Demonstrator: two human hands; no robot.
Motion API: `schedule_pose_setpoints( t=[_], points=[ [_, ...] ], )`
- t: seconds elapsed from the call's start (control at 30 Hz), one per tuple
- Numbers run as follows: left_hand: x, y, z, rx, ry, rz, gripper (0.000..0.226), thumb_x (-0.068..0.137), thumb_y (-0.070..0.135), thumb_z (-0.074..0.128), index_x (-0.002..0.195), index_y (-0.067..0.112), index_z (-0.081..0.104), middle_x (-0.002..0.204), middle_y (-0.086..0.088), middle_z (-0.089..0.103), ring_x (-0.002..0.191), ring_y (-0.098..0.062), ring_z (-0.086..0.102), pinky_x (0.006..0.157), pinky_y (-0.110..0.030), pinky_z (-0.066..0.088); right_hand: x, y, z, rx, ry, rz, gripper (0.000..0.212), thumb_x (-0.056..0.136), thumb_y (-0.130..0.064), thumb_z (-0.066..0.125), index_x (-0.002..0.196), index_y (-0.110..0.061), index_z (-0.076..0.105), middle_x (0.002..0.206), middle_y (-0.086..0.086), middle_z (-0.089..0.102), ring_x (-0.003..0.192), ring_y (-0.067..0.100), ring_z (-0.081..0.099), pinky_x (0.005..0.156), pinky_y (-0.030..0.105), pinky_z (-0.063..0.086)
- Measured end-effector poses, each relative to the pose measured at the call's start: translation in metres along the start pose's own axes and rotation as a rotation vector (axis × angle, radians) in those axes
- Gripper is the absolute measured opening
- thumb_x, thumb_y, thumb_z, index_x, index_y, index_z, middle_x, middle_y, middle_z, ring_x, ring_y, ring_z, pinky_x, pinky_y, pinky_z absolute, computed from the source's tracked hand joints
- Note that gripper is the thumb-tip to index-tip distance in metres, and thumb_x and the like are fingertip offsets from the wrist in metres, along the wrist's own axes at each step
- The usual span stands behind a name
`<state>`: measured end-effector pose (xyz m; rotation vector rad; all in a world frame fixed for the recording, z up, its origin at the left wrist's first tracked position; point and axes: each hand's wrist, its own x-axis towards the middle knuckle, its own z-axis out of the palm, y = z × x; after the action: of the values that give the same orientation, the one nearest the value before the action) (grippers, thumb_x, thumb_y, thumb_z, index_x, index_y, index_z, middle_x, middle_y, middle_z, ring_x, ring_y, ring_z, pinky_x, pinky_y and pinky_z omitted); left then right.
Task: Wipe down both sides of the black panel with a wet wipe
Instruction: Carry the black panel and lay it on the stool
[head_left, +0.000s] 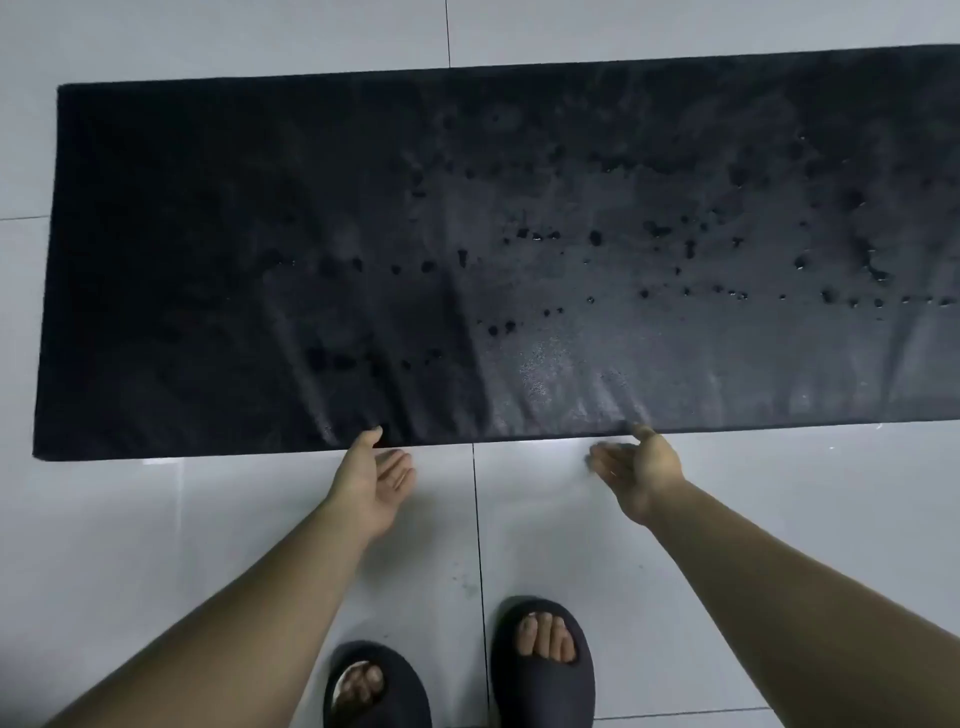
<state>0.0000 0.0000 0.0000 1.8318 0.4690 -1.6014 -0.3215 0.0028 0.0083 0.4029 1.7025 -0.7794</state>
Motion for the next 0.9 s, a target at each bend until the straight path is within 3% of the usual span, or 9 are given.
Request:
schedule_pose_setpoints(
  t=[0.1,0.2,0.27,0.4,0.5,0.63,0.73,0.83,0.9],
  points=[
    [0.002,0.003,0.003,-0.02,-0.012,-0.024,0.045,0.098,0.033,0.071,0.132,0.005,0.06,0.13,-0.015,0.067,0.112,-0.02,0.068,0.092,-0.036,0.056,0.003,-0.004,0.002,0.068,-0.053,0.029,0.035,0.105,-0.023,0.059,0.134,-0.004,0.063,0.109,0.019,0.063,0.097,0.034,0.069,0.086,0.044,0.063],
    [-0.004,0.008,0.004,-0.019,-0.01,-0.031,0.049,0.095,0.032,0.076,0.131,0.002,0.061,0.127,-0.013,0.067,0.097,-0.019,0.062,0.08,-0.029,0.055,-0.002,-0.009,0.004,0.092,-0.074,0.049,0.033,0.102,-0.029,0.065,0.125,-0.005,0.066,0.103,0.017,0.067,0.093,0.034,0.07,0.064,0.035,0.063],
    [-0.011,0.011,0.003,-0.003,-0.019,-0.041,0.055,0.091,0.033,0.08,0.132,0.001,0.062,0.114,-0.011,0.065,0.084,-0.017,0.061,0.07,-0.026,0.051,-0.01,-0.013,0.003,0.096,-0.089,0.057,0.032,0.099,-0.034,0.07,0.117,-0.007,0.069,0.096,0.015,0.07,0.083,0.031,0.072,0.058,0.029,0.061],
    [-0.029,0.017,0.0,0.037,-0.024,-0.028,0.051,0.088,0.036,0.084,0.125,0.007,0.064,0.085,-0.004,0.061,0.066,-0.013,0.055,0.062,-0.024,0.04,-0.025,-0.022,-0.002,0.122,-0.089,0.064,0.031,0.092,-0.039,0.079,0.109,-0.013,0.072,0.077,0.005,0.071,0.056,0.018,0.066,0.064,0.027,0.059],
    [-0.05,0.028,0.0,0.086,-0.038,-0.006,0.042,0.084,0.036,0.086,0.111,0.013,0.064,0.073,-0.002,0.058,0.06,-0.012,0.049,0.06,-0.025,0.037,-0.042,-0.034,-0.004,0.166,-0.083,0.052,0.031,0.086,-0.037,0.085,0.103,-0.015,0.072,0.083,0.004,0.065,0.055,0.015,0.062,0.068,0.027,0.059],
    [-0.095,0.052,0.008,0.131,-0.039,0.026,0.038,0.08,0.036,0.089,0.097,0.014,0.063,0.069,0.0,0.058,0.059,-0.011,0.049,0.058,-0.025,0.037,-0.084,-0.059,-0.001,0.178,-0.109,0.031,0.03,0.083,-0.031,0.088,0.103,-0.015,0.072,0.076,0.002,0.06,0.058,0.013,0.059,0.071,0.026,0.057],
    [-0.133,0.072,0.017,0.135,-0.075,0.047,0.038,0.08,0.033,0.089,0.103,0.012,0.067,0.079,-0.002,0.066,0.067,-0.012,0.057,0.062,-0.026,0.041,-0.117,-0.081,0.0,0.185,-0.133,0.007,0.03,0.082,-0.027,0.089,0.102,-0.016,0.069,0.074,0.001,0.059,0.062,0.012,0.057,0.076,0.026,0.055],
    [-0.173,0.094,0.025,0.079,-0.149,0.094,0.045,0.083,0.023,0.088,0.122,0.014,0.069,0.113,-0.008,0.075,0.099,-0.019,0.072,0.074,-0.027,0.05,-0.153,-0.107,0.001,0.17,-0.158,-0.019,0.029,0.083,-0.025,0.087,0.102,-0.016,0.067,0.068,-0.001,0.056,0.063,0.011,0.056,0.076,0.025,0.053],
    [-0.202,0.111,0.033,0.033,-0.164,0.126,0.044,0.085,0.018,0.085,0.125,0.013,0.068,0.122,-0.012,0.073,0.109,-0.023,0.072,0.079,-0.029,0.055,-0.183,-0.126,0.005,0.145,-0.172,-0.045,0.03,0.084,-0.025,0.087,0.104,-0.016,0.067,0.066,-0.001,0.054,0.063,0.011,0.056,0.077,0.025,0.054]
  ],
)
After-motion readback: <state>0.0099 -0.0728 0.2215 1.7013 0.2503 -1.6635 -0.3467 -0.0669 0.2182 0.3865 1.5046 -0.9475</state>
